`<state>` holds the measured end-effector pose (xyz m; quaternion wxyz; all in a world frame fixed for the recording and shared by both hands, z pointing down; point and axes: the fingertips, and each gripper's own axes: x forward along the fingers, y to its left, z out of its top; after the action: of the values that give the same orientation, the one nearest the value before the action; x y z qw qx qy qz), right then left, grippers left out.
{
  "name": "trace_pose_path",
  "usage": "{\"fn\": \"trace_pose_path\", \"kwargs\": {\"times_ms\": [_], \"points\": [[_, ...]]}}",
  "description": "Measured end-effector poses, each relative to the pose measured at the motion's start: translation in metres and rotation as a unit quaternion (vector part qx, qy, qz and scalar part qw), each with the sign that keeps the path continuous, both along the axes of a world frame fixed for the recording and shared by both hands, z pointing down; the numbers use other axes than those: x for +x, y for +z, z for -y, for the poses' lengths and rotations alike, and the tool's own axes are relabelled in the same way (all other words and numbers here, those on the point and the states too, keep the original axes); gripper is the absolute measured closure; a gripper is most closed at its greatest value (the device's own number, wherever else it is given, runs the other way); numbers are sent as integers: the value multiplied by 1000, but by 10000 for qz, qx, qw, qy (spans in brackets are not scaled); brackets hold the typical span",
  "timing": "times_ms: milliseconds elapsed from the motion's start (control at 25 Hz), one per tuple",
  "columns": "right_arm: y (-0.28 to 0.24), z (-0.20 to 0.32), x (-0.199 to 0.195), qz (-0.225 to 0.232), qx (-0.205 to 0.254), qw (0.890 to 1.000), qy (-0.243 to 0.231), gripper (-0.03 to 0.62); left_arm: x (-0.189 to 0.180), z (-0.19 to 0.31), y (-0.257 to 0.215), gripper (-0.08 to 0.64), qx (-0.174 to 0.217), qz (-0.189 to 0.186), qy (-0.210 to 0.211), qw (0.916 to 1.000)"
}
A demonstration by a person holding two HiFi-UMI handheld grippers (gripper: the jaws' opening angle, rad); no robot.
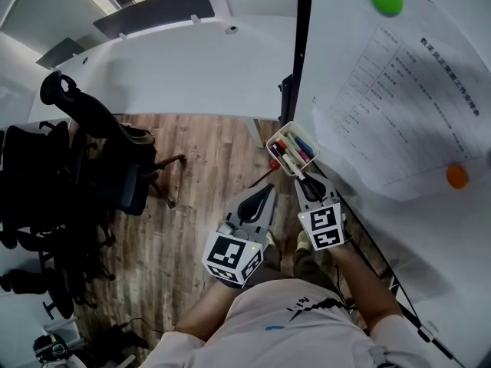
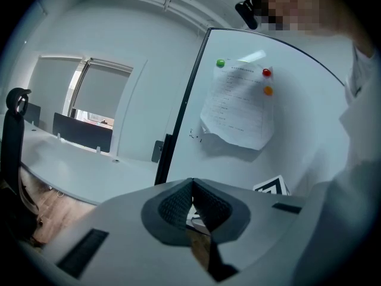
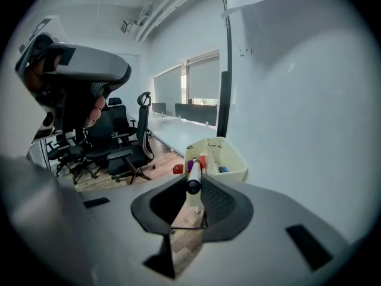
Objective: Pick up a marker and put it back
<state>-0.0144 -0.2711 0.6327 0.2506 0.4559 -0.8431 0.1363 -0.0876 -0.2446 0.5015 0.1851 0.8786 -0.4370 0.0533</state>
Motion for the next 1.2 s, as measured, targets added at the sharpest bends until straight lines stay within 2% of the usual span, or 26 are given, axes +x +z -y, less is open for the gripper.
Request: {"fn": "trace_pose_path", "kwargs": {"times_ms": [800, 1000, 1200], "points": [[-12, -35, 14, -65, -299, 9989, -363, 488, 23, -24, -22, 549, 211, -101, -42, 9997], [-42, -45, 25, 69, -64, 9996, -280, 488, 32, -35, -29, 549, 261, -114, -29, 9996], [-91, -50, 24, 424, 250, 9981, -366, 489, 41, -41, -42, 549, 380, -149, -3, 9992]]}}
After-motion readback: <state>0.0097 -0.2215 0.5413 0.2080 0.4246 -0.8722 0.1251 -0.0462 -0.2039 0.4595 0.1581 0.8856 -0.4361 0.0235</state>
